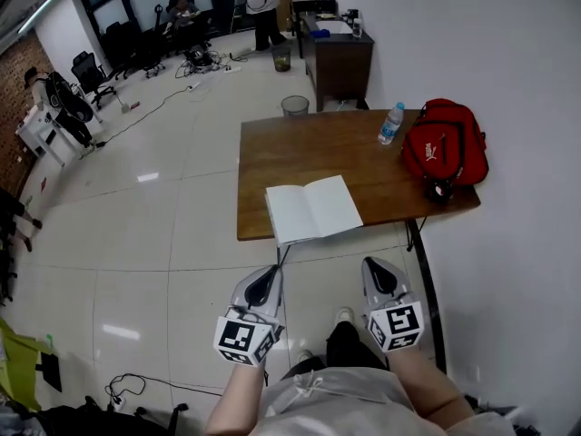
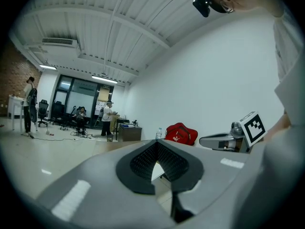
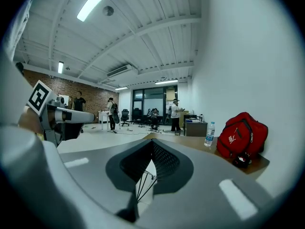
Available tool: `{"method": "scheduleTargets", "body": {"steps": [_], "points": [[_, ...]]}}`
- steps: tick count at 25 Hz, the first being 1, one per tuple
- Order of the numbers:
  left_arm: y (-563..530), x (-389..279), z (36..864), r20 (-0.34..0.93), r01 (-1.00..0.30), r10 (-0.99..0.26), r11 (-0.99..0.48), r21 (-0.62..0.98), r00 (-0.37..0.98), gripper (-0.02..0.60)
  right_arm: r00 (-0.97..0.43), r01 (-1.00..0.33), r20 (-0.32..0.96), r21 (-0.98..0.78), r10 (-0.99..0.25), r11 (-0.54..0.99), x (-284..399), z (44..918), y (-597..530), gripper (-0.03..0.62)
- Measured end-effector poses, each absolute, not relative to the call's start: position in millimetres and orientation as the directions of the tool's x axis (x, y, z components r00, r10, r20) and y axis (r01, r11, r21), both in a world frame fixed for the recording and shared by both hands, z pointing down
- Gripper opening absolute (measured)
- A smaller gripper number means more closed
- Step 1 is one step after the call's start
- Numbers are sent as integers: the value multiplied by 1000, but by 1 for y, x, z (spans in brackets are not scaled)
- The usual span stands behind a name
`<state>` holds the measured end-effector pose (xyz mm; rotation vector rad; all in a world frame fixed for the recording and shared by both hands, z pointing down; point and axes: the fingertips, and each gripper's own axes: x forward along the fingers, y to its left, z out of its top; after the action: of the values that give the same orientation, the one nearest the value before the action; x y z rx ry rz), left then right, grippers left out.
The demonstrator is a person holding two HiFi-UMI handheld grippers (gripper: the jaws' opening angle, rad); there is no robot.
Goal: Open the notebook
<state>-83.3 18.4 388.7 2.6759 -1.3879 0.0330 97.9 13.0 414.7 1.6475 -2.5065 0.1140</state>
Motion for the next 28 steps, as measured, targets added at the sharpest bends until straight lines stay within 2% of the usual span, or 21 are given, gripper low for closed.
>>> {"method": "scheduleTargets", "body": {"steps": [28], "points": [[63, -39, 379, 83, -844, -840, -530, 79, 536, 6, -500, -862, 179, -8, -847, 507, 116, 410, 54, 5]]}}
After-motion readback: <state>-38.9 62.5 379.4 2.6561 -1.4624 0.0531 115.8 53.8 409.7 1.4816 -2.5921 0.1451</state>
